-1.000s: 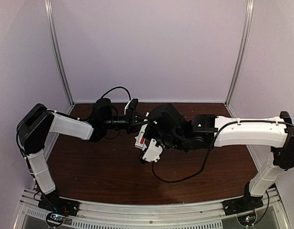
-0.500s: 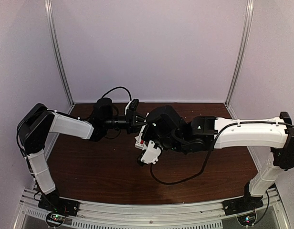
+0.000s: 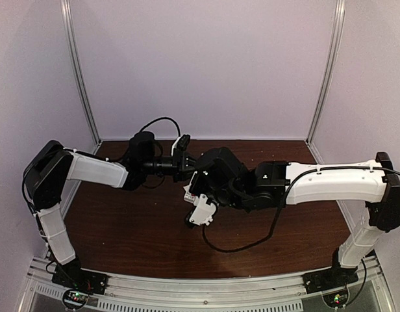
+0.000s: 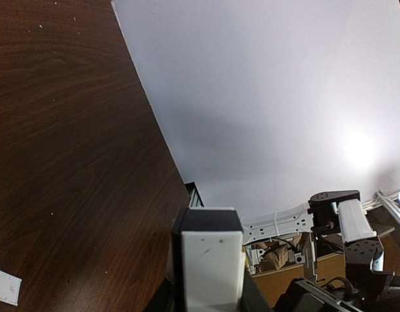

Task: Load the batteries into the remote control
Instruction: Place the battery in the battery compartment.

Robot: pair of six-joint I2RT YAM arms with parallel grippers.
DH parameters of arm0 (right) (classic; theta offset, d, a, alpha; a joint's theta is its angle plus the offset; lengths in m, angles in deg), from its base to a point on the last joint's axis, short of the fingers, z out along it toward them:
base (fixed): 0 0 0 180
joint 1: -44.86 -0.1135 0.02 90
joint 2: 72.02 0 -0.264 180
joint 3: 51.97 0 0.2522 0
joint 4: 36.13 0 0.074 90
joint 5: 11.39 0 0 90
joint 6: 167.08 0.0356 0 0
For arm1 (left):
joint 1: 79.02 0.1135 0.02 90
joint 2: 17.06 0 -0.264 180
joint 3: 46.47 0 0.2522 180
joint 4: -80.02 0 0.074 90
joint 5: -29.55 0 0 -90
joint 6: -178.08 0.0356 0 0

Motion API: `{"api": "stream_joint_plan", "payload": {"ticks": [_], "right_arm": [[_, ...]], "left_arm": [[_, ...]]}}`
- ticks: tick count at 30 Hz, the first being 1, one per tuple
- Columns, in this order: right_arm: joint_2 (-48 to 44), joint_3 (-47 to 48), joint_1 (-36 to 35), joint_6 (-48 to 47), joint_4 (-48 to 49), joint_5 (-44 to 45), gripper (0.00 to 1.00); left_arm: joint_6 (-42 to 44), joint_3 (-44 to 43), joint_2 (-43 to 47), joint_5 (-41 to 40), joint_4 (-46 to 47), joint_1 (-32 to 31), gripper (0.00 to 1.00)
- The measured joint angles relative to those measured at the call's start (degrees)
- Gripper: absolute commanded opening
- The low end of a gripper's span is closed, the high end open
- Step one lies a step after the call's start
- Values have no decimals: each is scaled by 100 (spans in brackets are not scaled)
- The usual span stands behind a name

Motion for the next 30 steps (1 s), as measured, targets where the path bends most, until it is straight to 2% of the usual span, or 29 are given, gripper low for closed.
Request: {"api": "stream_joint_plan", "payload": {"ticks": [30], "right_arm": [[39,-164,-2,-138,111,-2,11]], "left_arm": [[306,-179,0,11,-540,-98,0]]}}
